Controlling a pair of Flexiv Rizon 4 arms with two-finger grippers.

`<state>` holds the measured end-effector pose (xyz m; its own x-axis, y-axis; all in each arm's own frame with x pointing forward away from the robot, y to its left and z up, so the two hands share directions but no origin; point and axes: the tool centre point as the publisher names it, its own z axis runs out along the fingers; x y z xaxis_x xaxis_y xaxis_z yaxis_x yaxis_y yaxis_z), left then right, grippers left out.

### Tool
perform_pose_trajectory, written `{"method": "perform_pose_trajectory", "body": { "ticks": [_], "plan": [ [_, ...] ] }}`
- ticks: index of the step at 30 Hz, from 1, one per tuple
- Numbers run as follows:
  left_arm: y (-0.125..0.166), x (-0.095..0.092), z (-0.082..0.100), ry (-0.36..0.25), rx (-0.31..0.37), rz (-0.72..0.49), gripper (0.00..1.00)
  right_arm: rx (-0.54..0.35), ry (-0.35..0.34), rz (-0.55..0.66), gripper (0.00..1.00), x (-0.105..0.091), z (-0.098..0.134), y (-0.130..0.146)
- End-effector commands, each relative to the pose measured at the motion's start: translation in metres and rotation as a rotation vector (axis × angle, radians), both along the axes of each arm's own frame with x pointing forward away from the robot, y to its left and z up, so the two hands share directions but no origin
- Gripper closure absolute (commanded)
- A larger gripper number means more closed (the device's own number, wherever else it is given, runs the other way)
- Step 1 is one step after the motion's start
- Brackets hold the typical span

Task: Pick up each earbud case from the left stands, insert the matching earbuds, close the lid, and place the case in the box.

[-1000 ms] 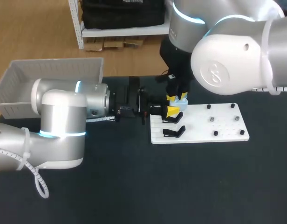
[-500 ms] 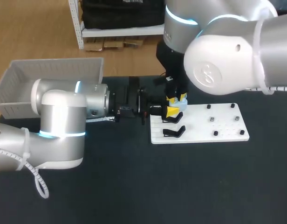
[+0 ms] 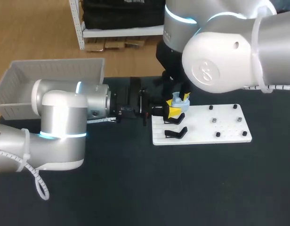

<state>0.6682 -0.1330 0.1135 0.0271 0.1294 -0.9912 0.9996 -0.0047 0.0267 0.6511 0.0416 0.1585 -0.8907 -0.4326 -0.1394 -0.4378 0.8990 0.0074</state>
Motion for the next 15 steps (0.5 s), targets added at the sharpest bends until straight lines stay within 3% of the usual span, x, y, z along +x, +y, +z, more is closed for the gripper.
{"method": "perform_pose_trajectory", "body": {
  "ticks": [1,8,15],
  "plan": [
    [-0.0005,-0.0002,-0.0009,-0.002,-0.003,0.004,1.00,-0.004,0.002,-0.005,0.51,0.0019,0.0005,0.0008],
    [-0.0005,-0.0002,-0.0009,-0.002,-0.003,0.004,1.00,0.001,-0.002,-0.008,0.47,0.0008,0.0029,0.0006],
    [-0.0005,-0.0002,-0.0009,-0.002,-0.003,0.004,1.00,0.007,-0.013,-0.010,0.36,-0.0017,0.0096,0.0007]
  ]
}}
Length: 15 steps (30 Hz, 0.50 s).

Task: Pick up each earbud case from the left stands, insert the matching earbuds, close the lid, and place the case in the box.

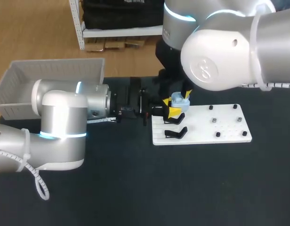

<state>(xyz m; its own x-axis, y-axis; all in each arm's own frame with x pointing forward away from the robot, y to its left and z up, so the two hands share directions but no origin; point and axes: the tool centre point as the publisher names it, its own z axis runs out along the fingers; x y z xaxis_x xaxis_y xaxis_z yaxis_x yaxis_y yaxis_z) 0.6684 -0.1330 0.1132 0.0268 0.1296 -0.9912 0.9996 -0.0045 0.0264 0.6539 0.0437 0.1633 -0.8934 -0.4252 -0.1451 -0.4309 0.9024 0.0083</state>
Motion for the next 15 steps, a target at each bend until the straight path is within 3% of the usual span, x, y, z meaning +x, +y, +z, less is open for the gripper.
{"method": "perform_pose_trajectory", "body": {
  "ticks": [1,4,15],
  "plan": [
    [0.000,0.000,-0.001,-0.002,-0.003,0.004,1.00,0.004,-0.010,-0.003,0.33,-0.005,0.007,-0.002],
    [0.000,0.000,-0.001,-0.002,-0.003,0.004,1.00,0.017,-0.007,-0.007,0.25,-0.007,0.011,-0.004],
    [0.000,0.000,-0.001,-0.002,-0.003,0.004,1.00,0.070,0.001,-0.081,0.12,-0.005,0.024,-0.026]
  ]
}}
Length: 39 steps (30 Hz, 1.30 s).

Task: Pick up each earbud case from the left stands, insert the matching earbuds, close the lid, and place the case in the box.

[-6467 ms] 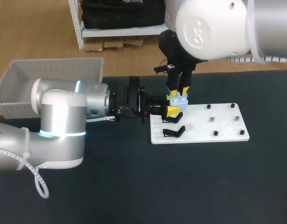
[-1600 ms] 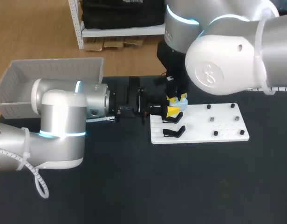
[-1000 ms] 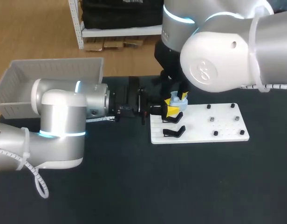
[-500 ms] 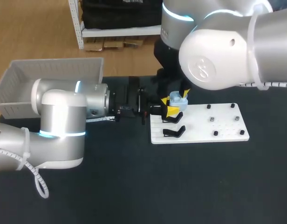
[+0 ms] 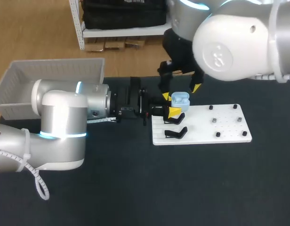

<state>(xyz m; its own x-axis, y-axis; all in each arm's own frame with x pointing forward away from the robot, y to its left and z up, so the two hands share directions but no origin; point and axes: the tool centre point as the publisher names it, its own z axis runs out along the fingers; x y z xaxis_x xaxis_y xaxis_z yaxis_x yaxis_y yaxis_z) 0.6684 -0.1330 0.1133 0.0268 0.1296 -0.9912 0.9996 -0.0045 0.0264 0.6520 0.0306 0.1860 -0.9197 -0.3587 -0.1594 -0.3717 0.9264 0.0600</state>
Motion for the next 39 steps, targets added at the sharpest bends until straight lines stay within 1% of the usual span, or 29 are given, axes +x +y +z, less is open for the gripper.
{"method": "perform_pose_trajectory", "body": {
  "ticks": [1,10,16,20,25,39],
  "plan": [
    [0.000,0.000,-0.001,-0.002,-0.003,0.004,1.00,0.020,-0.005,-0.026,0.11,-0.002,0.002,-0.015],
    [0.000,0.000,-0.001,-0.002,-0.003,0.004,1.00,0.011,0.016,-0.106,0.09,0.004,-0.004,-0.039],
    [0.000,0.000,-0.001,-0.002,-0.003,0.004,1.00,0.003,0.036,-0.132,0.09,0.008,-0.012,-0.047],
    [0.000,0.000,-0.001,-0.002,-0.003,0.004,1.00,0.000,0.048,-0.145,0.11,0.009,-0.018,-0.050],
    [0.000,0.000,-0.001,-0.002,-0.003,0.004,1.00,-0.001,0.057,-0.147,0.12,0.010,-0.021,-0.051],
    [0.000,0.000,-0.001,-0.002,-0.003,0.004,1.00,0.001,0.069,-0.124,0.14,0.010,-0.025,-0.040]
  ]
}}
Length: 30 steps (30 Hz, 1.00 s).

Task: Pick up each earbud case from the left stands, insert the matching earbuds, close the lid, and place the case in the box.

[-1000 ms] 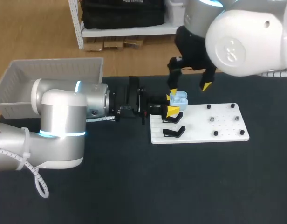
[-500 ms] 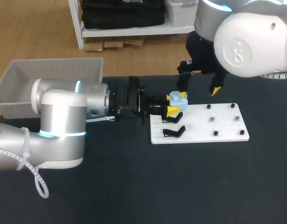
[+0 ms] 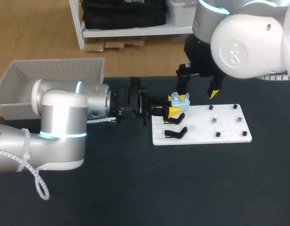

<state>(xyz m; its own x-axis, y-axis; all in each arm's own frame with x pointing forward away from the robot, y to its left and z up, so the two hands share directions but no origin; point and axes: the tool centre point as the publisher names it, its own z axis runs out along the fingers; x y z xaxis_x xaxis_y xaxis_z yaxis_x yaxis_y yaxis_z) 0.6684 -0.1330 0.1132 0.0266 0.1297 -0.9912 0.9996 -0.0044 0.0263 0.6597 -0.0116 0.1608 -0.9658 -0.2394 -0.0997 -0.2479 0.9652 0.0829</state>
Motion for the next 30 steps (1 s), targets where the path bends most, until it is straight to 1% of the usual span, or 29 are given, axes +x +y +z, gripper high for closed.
{"method": "perform_pose_trajectory", "body": {
  "ticks": [1,15,24,30],
  "plan": [
    [0.000,0.000,-0.001,-0.003,-0.003,0.003,1.00,-0.002,0.004,0.003,0.13,0.002,0.001,0.003],
    [0.000,0.000,-0.001,-0.003,-0.003,0.003,1.00,-0.003,0.008,0.016,0.13,0.001,0.000,0.011],
    [0.000,0.000,-0.001,-0.003,-0.003,0.003,1.00,-0.011,0.010,-0.021,0.12,-0.001,0.002,-0.001],
    [0.000,0.000,-0.001,-0.003,-0.003,0.003,1.00,-0.013,0.015,-0.024,0.09,-0.007,0.001,-0.002]
  ]
}}
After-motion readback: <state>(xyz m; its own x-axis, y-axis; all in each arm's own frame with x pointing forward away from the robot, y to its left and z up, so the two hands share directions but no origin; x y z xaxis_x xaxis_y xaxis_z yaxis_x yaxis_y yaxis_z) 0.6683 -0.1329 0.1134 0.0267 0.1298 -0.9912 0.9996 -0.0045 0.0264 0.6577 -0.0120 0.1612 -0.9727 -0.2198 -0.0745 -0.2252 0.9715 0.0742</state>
